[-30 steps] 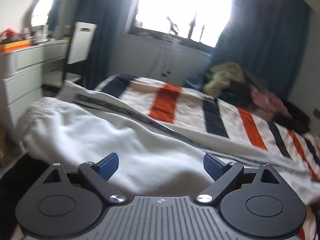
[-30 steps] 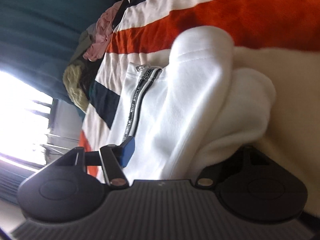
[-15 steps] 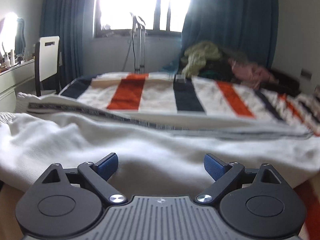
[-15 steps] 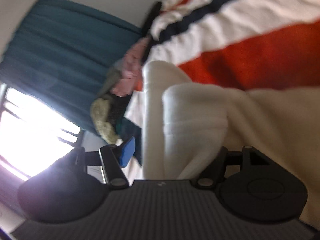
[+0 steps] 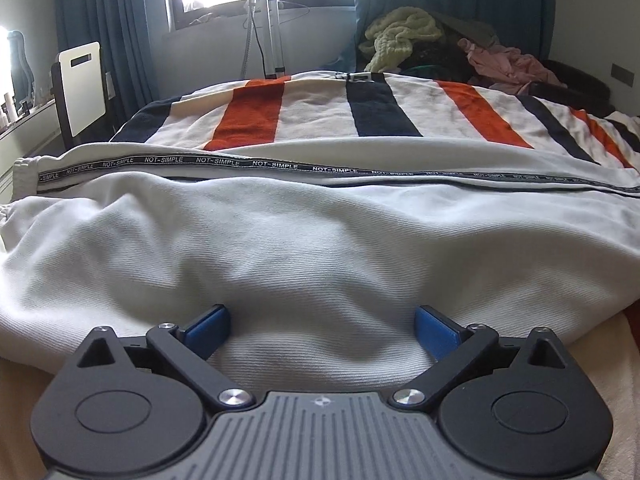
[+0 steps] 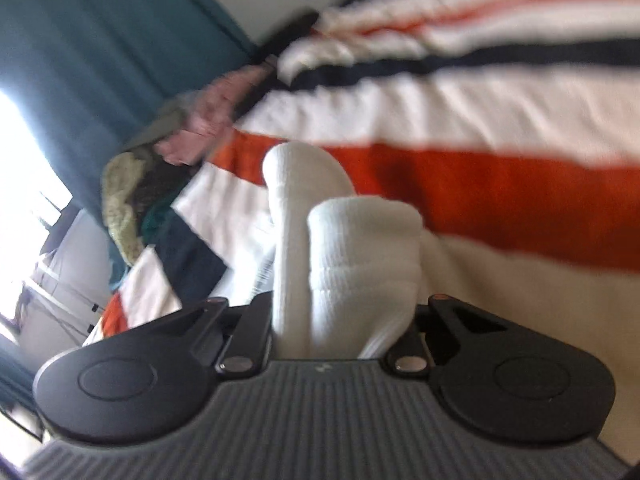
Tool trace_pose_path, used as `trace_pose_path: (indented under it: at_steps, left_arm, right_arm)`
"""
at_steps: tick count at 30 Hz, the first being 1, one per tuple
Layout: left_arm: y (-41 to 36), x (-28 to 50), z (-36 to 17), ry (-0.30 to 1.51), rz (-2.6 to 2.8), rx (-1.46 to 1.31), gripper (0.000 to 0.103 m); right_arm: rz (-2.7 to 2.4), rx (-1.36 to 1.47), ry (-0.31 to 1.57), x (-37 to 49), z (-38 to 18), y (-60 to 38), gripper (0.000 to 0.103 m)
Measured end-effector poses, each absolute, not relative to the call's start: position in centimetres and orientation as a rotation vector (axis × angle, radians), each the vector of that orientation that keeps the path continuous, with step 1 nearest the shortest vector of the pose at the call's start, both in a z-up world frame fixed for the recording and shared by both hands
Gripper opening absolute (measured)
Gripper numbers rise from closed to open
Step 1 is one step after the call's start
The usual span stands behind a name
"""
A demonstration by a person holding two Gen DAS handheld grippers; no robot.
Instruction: Fold clothes
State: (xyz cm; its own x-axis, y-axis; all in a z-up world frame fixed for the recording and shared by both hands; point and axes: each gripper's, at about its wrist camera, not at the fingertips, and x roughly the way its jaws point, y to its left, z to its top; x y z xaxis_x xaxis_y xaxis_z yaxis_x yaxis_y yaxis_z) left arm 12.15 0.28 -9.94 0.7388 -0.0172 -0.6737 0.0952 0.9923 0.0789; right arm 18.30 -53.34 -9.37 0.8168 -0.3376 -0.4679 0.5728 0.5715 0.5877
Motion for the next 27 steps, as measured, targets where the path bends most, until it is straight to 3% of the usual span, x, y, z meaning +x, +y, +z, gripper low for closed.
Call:
trace_pose_path:
  at_steps: [9,14,19,24,27]
  left_arm:
    - [0.1,11.7,-8.5,0.672,-0.053,0.147,0.100]
    - [2.1,10.3,-5.8,0.537,0.011,0.087,0.100]
    - [4.9,8.5,-3.0,0.365,0.125,-0.005,0.101]
    - [7.3,9.2,-3.0,0.394,0.159,-0.130,0.101]
    - [8.3,9.3,-3.1,0.408,0.169,-0.178,0.101]
  right_arm:
    - [-0.311,0.256,0.129,18.2,-0.6,-40.9,0.015]
    - [-0.097,0.016,0.036,17.2,1.4,-30.3,0.015]
    - [0.157,-0.178,0.100,16.1,-2.8,-18.7,0.014]
    - [0.301,-0.369,0.343,17.1,-11.4,-10.3,0.015]
    - [0.255,-0.441,0.258,16.8,-11.4,-9.3,0.015]
